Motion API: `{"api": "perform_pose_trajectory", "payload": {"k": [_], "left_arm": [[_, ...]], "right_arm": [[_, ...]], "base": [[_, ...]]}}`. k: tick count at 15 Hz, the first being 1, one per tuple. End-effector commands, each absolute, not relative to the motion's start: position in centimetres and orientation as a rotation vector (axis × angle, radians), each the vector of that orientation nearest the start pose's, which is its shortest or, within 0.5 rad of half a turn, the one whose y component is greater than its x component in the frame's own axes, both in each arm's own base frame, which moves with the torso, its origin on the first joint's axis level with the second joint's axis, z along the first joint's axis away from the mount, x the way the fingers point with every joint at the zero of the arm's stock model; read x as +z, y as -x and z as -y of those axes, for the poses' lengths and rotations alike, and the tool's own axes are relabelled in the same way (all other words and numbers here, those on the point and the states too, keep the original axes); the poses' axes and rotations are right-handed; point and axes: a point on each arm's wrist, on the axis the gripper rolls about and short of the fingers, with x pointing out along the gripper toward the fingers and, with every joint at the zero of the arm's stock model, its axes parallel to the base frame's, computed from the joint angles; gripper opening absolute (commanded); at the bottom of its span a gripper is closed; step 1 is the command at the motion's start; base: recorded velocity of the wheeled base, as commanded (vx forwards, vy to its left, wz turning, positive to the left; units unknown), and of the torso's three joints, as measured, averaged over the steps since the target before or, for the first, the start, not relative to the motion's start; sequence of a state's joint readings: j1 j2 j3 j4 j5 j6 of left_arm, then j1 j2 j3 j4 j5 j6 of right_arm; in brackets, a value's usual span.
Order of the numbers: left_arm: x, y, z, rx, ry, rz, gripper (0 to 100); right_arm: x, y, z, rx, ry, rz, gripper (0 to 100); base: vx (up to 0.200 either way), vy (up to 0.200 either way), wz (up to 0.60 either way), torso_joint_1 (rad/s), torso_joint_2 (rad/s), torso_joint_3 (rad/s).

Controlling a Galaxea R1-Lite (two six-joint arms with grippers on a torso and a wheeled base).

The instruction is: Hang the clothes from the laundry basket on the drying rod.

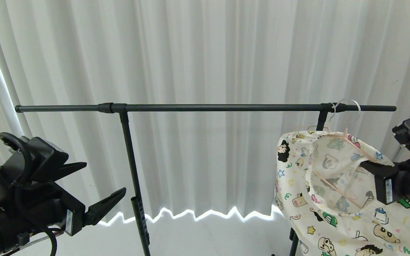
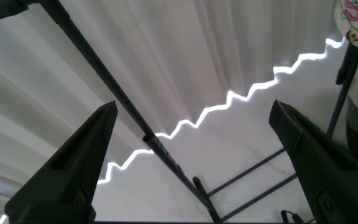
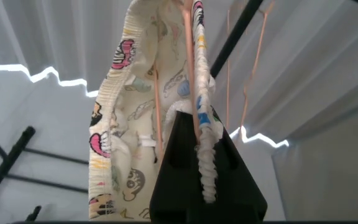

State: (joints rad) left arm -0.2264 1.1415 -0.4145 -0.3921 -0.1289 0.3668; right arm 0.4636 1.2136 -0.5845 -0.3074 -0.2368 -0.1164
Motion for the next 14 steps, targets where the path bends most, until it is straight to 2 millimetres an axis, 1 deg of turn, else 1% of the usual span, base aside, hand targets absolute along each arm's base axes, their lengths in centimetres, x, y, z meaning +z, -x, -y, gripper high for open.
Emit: {"api": "perform_pose_trajectory", "payload": {"k": [1,5,7,10,14], "left_arm": [[17.9,-14.9,3.8,-0.413,-0.376,-0.272,100],[17.7,-14.8,3.7,-0.414,-0.376,-0.279,100],[17.6,-14.8,3.7,-0.414,-0.376,-0.281,100],[17.6,-14.9,3.8,-0.419,-0.379,-0.283,100],[17.6,-14.8,4.3,-0.451,-0.386,-0.277,100]], "right_arm": [[20.3,-17.2,-8.4,0.262,0.234,-0.303,0],[19.6,-19.6,-10.6,0.298,0.222,-0.298,0],[19.4,-20.2,-11.3,0.307,0.212,-0.306,0],[18.8,-21.7,-12.2,0.306,0.212,-0.314,0],[18.2,-24.5,-13.5,0.296,0.213,-0.326,0]], "base": [[0.2,0.0,0.0,0.002,0.01,0.002],[0.2,0.0,0.0,0.005,0.0,0.005],[0.0,0.0,0.0,0.0,0.0,0.0],[0.0,0.0,0.0,0.0,0.0,0.0],[0.0,0.0,0.0,0.0,0.0,0.0]]}}
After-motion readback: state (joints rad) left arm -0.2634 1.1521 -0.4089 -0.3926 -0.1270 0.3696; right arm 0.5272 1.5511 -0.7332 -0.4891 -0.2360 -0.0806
